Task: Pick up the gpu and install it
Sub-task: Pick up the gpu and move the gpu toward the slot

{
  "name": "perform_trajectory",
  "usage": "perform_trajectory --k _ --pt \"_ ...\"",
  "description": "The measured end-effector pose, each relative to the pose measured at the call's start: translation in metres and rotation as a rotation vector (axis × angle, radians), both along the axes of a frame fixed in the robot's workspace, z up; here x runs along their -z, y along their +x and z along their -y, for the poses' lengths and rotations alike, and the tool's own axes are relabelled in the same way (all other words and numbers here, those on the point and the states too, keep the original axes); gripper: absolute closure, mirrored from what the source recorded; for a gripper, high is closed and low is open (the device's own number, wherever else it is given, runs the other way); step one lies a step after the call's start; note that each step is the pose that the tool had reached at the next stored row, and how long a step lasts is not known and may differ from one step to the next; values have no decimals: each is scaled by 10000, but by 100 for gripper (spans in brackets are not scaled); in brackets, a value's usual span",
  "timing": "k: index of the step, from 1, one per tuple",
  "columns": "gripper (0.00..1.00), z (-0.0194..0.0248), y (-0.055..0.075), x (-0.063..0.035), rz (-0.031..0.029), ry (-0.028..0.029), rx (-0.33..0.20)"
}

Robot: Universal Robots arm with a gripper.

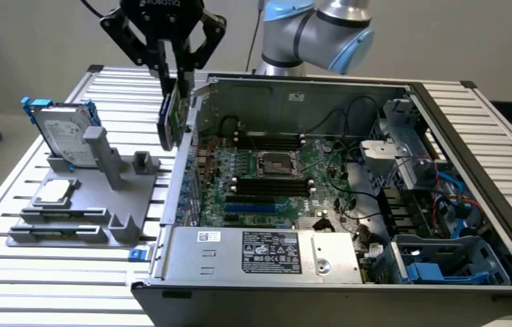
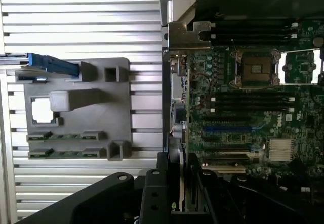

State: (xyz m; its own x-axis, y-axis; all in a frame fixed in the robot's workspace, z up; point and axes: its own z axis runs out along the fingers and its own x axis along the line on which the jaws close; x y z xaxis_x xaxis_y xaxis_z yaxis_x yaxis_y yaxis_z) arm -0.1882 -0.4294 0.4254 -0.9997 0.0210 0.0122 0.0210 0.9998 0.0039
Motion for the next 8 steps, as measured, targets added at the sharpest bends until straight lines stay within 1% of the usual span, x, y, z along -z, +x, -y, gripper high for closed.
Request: perform_trajectory --k 5,8 --pt "73 6 226 19 -1 -2 -1" --pt "73 6 363 63 -1 -18 1"
